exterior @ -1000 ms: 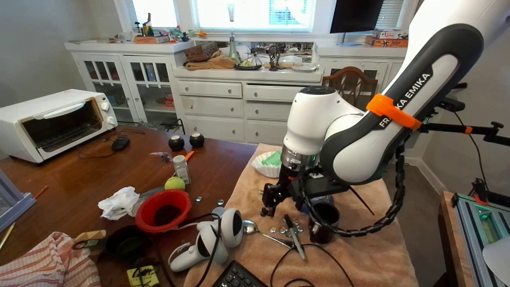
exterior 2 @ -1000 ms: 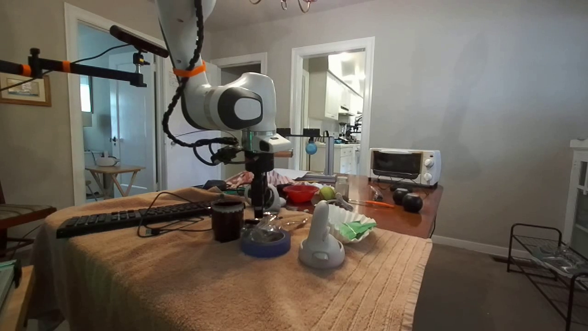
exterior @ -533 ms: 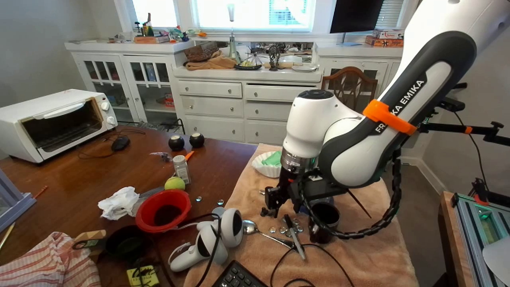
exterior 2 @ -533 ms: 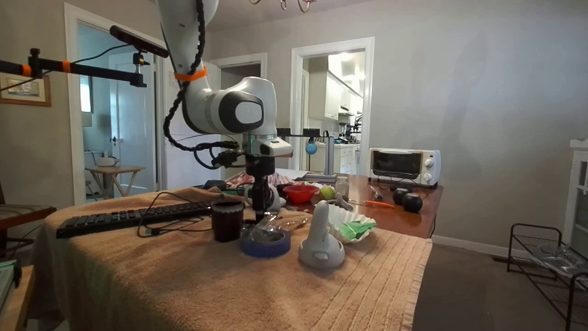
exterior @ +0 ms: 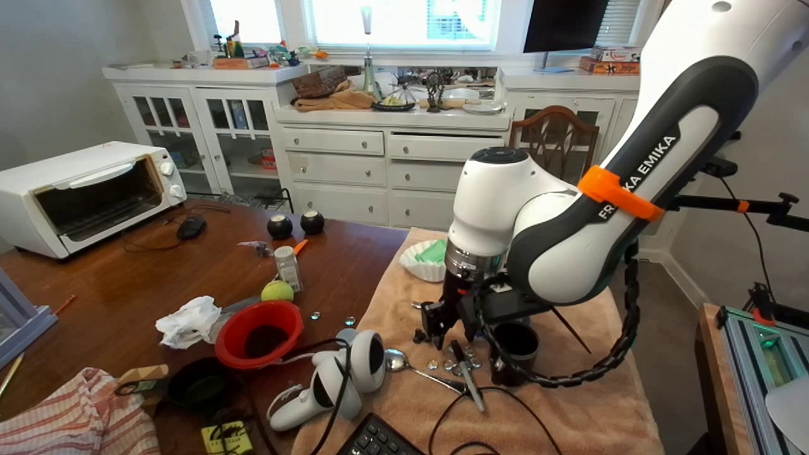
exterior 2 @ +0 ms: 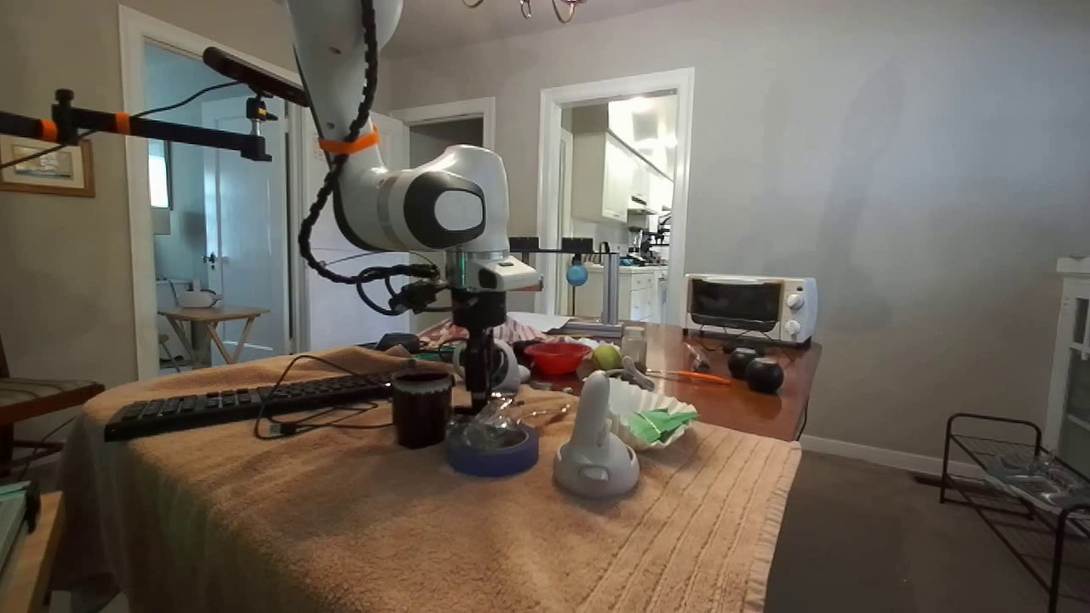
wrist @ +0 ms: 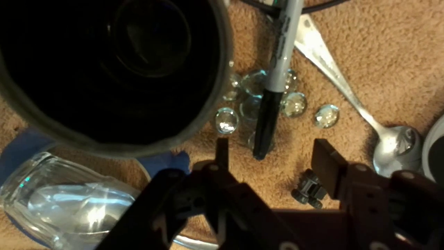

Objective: Put the sharpie inside the cup

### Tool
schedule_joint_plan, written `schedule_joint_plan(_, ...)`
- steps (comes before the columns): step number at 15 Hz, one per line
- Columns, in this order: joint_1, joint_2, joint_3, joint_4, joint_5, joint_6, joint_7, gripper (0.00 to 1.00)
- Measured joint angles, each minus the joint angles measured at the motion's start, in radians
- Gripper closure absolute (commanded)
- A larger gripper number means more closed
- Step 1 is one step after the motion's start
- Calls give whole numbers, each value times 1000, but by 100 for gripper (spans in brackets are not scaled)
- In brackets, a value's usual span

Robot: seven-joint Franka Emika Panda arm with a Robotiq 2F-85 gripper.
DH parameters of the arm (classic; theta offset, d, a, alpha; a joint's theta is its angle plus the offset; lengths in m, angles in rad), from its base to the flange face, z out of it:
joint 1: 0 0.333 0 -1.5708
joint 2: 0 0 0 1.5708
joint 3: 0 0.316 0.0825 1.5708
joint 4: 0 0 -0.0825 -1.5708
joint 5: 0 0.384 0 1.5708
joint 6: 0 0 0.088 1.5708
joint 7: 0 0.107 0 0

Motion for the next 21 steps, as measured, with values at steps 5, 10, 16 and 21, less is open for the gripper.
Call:
schedule_joint_plan(5,15,11,-16,0,-9,0,4,51)
schedule_joint_plan(10,20,15,-22,1,-24,0,10,73)
schedule_joint_plan(16,24,15,-24,1,-35,0,11,97)
schedule_joint_plan(21,32,10,-24,7,-37,-1,11,97)
